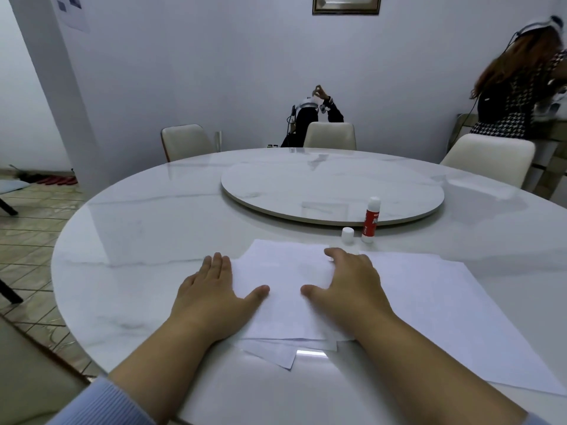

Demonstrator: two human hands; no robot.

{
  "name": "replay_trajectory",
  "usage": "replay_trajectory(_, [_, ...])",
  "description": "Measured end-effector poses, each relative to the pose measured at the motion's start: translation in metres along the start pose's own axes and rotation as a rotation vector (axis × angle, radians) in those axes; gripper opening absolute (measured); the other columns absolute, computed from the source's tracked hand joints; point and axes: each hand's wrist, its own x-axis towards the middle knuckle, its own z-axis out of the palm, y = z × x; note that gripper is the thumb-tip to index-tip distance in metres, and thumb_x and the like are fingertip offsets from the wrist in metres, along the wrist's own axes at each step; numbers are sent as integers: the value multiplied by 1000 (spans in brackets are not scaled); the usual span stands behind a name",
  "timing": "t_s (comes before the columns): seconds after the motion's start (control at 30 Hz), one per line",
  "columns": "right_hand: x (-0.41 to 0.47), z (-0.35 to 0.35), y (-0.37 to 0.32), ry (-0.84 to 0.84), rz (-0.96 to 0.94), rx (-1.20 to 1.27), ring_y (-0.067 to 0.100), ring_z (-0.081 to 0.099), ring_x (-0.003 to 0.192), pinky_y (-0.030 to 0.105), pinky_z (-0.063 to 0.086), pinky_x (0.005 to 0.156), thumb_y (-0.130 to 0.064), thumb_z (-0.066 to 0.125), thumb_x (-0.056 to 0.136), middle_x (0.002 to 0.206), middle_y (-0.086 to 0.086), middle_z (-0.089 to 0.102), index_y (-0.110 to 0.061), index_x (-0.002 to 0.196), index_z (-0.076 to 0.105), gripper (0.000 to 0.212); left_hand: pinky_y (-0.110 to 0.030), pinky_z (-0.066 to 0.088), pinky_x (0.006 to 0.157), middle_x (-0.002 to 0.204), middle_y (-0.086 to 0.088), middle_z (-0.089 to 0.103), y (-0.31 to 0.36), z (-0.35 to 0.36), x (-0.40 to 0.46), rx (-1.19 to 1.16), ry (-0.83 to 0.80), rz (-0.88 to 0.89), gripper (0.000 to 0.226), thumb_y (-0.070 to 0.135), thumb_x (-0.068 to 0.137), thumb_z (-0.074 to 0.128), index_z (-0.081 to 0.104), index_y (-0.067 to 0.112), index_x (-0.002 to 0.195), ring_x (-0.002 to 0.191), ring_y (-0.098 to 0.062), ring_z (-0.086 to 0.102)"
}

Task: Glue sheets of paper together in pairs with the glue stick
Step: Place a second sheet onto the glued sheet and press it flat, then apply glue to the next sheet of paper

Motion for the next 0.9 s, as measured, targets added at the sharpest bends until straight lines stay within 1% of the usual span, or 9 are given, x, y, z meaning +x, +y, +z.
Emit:
replay_trajectory(0.17, [3, -18, 3, 1, -46, 393, 3, 55, 85, 15, 40, 68, -15, 68, 80, 92, -18, 53, -44, 119, 54, 51, -37, 5, 117, 159, -4, 1, -3, -1, 5, -140, 72, -69, 89, 70, 83, 21, 2, 12, 148, 146, -18, -5])
replay_trajectory(0.23, [4, -36, 5, 2, -93, 510, -7, 56, 63, 6, 40, 56, -8, 69, 81, 87, -19, 62, -41, 99, 68, 38, -38, 12, 115, 158, -4, 13, -5, -6, 6, -379, 148, -129, 71, 56, 92, 21, 13, 13, 148, 145, -20, 5])
replay_trajectory(0.3, [5, -56, 7, 95, -109, 647, -3, 55, 50, 8, 42, 52, -5, 69, 82, 77, -13, 72, -33, 82, 76, 29, -38, 19, 110, 152, -7, 29, -8, -12, 8, -617, 244, -171, 57, 44, 96, 22, 29, 13, 142, 140, -24, 22])
replay_trajectory(0.43, [23, -71, 0, 305, 30, 945, -1, 63, 54, 12, 51, 52, -2, 56, 89, 74, -18, 73, -26, 89, 75, 31, -40, 28, 103, 139, -12, 44, -6, -13, 9, -613, 270, -146, 46, 36, 97, 23, 43, 11, 131, 129, -30, 35])
replay_trajectory(0.53, [51, -51, -18, 188, 184, 1068, 15, 65, 86, 28, 58, 73, 11, 41, 84, 113, -1, 63, -15, 121, 62, 51, -39, 30, 102, 130, -8, 51, -2, -14, 6, -563, 264, -119, 37, 35, 96, 29, 51, 18, 119, 133, -27, 33])
replay_trajectory(0.63, [81, -23, -35, 106, 318, 1093, 28, 62, 102, 39, 53, 91, 11, 39, 85, 130, 5, 51, -17, 140, 43, 61, -35, 27, 109, 139, 1, 47, 2, -13, 1, -467, 235, 17, 39, 41, 91, 43, 50, 24, 125, 139, -19, 28])
replay_trajectory(0.7, [97, -6, -43, 112, 384, 1107, 30, 57, 114, 38, 46, 100, 5, 41, 87, 141, 2, 47, -22, 143, 37, 62, -29, 20, 109, 146, 7, 39, 4, -11, -1, -393, 156, 92, 48, 49, 88, 46, 45, 28, 131, 140, -12, 23])
replay_trajectory(0.77, [107, 6, -46, 156, 432, 993, 28, 53, 119, 30, 42, 98, -1, 47, 90, 144, 3, 46, -21, 143, 37, 58, -28, 17, 110, 149, 10, 34, 4, -10, 0, -305, 122, 111, 61, 57, 84, 47, 39, 28, 137, 140, -10, 22])
replay_trajectory(0.9, [115, 16, -42, 168, 489, 753, 30, 59, 113, 27, 44, 89, -9, 62, 86, 129, 13, 59, -8, 128, 52, 43, -28, 10, 113, 155, 10, 22, 0, -10, 2, -271, 83, 107, 74, 63, 80, 49, 30, 29, 143, 143, -9, 12])
